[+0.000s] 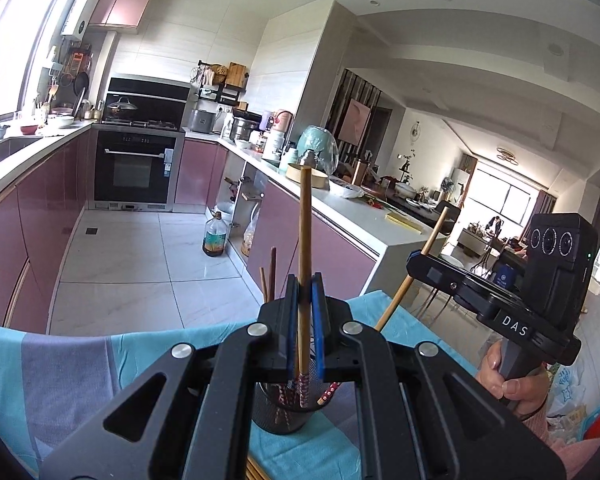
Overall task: Organize utensils
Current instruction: 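Lift both held chopsticks upright and carry them above the black mesh cup, then lower the left tool's chopstick into the cup and open it while the right tool releases its chopstick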
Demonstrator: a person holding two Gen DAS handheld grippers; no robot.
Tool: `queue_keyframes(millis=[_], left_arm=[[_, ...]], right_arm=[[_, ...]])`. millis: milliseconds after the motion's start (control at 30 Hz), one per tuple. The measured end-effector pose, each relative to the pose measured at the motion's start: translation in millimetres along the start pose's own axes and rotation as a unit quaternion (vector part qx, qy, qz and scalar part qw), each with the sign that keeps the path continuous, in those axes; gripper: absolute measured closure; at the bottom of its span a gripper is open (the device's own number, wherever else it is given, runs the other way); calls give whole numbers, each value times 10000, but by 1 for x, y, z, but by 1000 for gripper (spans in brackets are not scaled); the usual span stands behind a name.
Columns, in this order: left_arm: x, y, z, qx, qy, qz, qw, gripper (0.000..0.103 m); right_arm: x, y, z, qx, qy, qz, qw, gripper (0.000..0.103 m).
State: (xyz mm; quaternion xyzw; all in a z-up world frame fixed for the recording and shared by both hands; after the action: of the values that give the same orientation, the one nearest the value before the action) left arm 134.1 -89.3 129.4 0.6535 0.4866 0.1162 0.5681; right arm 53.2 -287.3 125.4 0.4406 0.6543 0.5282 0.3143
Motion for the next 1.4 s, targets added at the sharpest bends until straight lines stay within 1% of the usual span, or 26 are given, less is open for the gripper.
queue_keyframes(millis=[133,233,400,533,667,800,867,1000,1033,1133,1233,1400], left_arm=[[-5,-4,9,108,76,89,9999,96],[-7,-10,21,320,144,178,9992,96],[-4,-23,39,750,205,290,9966,96],[1,-36,56,1144,334,438,9919,96],[8,-46,74,1399,445,458,9881,96],[13,-43,89,1413,583,476,9871,96],[15,-41,94,1407,658,429,9869,95],[21,-36,105,1383,722,321,9872,95],[23,-35,108,1374,763,296,9871,94],[29,-37,112,1411,794,178,9867,93],[37,-40,113,1423,808,127,9864,90],[46,-44,107,1346,794,14,9877,89]], right_arm=[[-4,-4,11,75,-84,21,9999,98],[-5,-10,21,205,-90,49,9997,98],[-5,-27,40,592,-33,101,9982,98],[-3,-43,55,961,37,128,9953,98],[-8,-55,71,1304,85,257,9911,98],[-13,-60,80,1423,15,350,9892,98],[-14,-60,81,1452,-47,389,9886,95],[-12,-60,84,1442,-163,408,9886,94],[-11,-60,84,1436,-161,411,9887,90],[-13,-61,82,1396,-280,417,9889,76],[-12,-63,81,1377,-266,434,9892,75],[-12,-69,80,1412,-234,483,9885,75]])
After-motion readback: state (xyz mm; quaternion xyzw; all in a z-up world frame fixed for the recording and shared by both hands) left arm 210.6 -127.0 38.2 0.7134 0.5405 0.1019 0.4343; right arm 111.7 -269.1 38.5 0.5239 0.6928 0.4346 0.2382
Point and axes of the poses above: each gripper's, at about its wrist camera, not at the fingertips, and z roughly the way its jaws point, x to its left, y to its top, the point moved 2 cm from there along z, roughly the way its jaws point, and after that the axes turned 8 degrees about -z, right-handed, at the moved point
